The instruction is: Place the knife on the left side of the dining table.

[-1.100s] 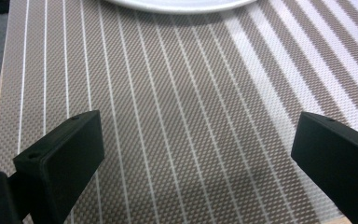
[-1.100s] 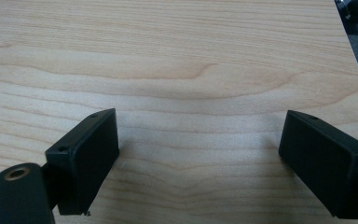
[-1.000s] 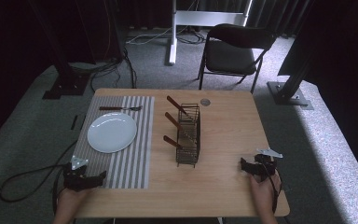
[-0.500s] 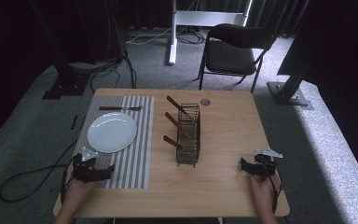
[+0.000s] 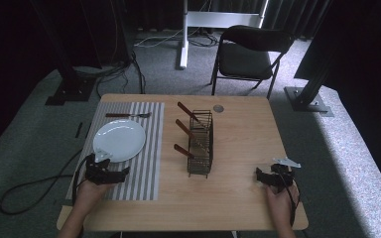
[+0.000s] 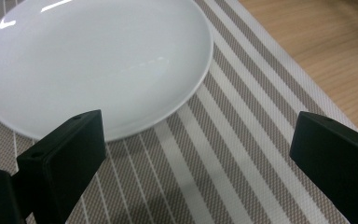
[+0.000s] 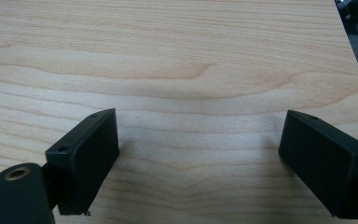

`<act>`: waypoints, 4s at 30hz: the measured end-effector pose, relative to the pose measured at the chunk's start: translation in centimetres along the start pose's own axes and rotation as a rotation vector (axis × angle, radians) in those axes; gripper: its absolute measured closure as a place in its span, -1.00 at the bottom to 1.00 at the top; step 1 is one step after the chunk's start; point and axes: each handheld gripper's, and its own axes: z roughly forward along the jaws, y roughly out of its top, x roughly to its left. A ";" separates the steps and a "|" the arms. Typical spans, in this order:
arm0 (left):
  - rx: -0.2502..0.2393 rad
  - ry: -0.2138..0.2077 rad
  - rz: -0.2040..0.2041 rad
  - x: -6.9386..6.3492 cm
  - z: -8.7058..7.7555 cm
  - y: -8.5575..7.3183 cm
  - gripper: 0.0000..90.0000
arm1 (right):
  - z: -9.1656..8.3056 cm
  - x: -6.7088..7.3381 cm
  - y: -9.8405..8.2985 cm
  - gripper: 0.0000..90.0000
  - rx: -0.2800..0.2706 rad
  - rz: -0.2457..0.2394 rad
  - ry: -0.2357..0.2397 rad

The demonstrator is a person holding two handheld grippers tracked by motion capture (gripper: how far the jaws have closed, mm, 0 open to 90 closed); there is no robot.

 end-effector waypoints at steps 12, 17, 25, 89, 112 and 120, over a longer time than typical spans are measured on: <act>-0.011 -0.017 0.048 -1.3 0.8 3.0 -0.92 | 0.0 0.0 0.0 -0.75 -0.001 -0.002 0.000; -0.019 -0.039 0.054 -1.7 1.2 4.7 -0.92 | 0.0 0.0 0.0 -0.75 -0.001 -0.002 0.000; -0.033 -0.078 0.077 -2.6 1.6 6.9 -0.92 | 0.0 0.0 0.0 -0.75 -0.001 -0.002 0.000; -0.107 -0.278 0.064 -6.9 7.8 23.2 -0.48 | 0.0 0.0 0.0 -0.75 -0.001 -0.001 0.001; -0.075 -0.463 -0.035 -6.9 10.0 23.9 0.66 | 0.0 0.0 0.0 -0.73 -0.003 -0.001 0.002; -0.090 -0.477 0.014 -8.1 9.3 24.2 0.80 | 0.0 0.0 0.0 -0.73 -0.003 -0.002 0.002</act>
